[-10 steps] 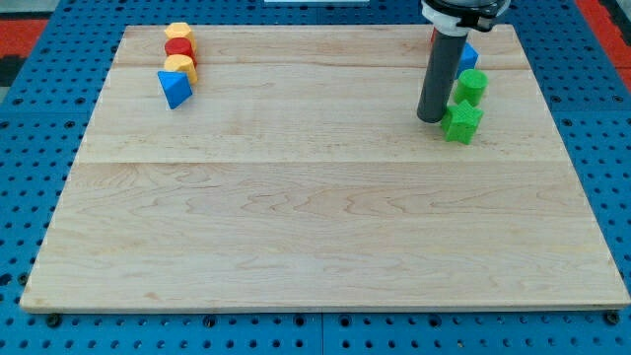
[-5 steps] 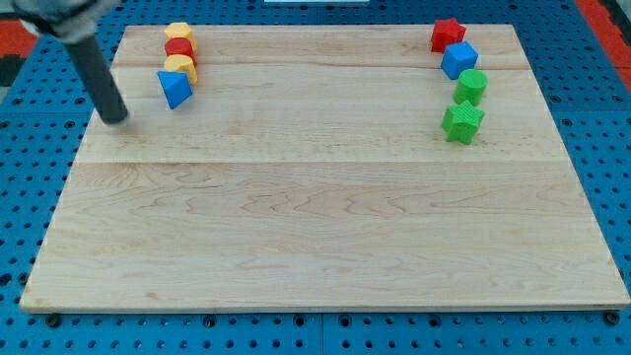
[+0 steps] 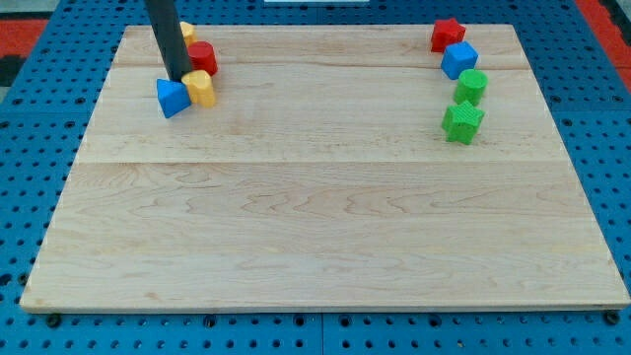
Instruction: Move the yellow heart below the green star
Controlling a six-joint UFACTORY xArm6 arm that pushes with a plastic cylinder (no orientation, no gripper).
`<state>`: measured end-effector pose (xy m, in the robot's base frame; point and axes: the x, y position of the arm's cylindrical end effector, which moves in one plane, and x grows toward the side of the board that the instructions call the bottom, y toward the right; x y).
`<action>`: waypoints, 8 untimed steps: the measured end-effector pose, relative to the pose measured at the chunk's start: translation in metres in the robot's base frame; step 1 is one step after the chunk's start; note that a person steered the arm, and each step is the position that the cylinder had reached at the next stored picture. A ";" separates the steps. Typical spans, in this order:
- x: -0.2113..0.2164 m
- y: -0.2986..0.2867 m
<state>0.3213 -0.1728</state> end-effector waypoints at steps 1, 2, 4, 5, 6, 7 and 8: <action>0.031 0.001; 0.050 0.067; 0.012 0.068; 0.033 0.170; 0.028 0.229; 0.017 0.252; 0.076 0.266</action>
<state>0.3977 0.0930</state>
